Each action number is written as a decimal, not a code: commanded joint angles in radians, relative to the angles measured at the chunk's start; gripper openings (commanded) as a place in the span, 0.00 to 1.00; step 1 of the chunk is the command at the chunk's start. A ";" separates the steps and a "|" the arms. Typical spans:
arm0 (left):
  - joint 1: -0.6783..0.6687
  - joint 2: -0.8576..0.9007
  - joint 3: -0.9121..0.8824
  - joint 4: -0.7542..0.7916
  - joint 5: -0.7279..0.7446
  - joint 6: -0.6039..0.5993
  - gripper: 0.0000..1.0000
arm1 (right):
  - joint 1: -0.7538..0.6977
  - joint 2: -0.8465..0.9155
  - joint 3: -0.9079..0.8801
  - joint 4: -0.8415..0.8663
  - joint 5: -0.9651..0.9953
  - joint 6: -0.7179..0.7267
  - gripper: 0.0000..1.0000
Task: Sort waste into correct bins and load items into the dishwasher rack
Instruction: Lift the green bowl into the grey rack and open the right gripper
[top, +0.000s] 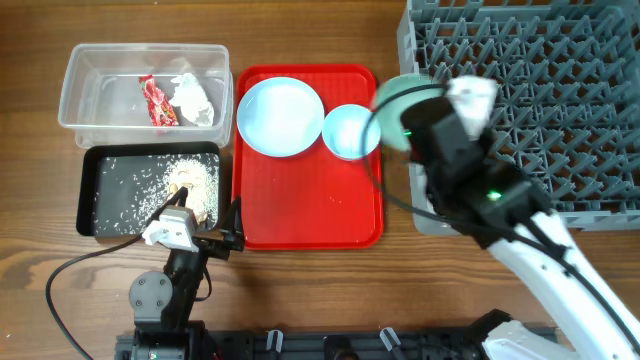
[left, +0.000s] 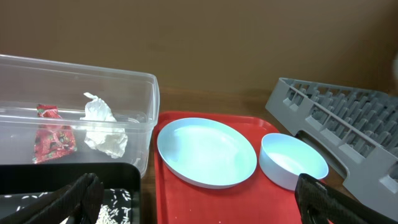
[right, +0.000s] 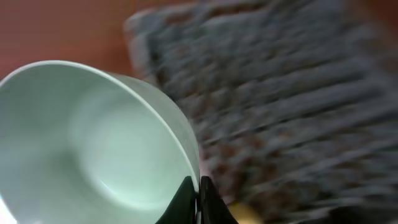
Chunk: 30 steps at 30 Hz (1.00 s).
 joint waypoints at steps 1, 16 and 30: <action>-0.003 -0.005 -0.005 -0.003 0.005 -0.005 1.00 | -0.063 0.029 -0.006 -0.002 0.332 -0.122 0.04; -0.003 -0.005 -0.005 -0.004 0.005 -0.005 1.00 | -0.150 0.427 -0.013 0.081 0.447 -0.357 0.04; -0.003 -0.005 -0.005 -0.003 0.005 -0.005 1.00 | -0.172 0.476 -0.013 0.094 0.536 -0.389 0.04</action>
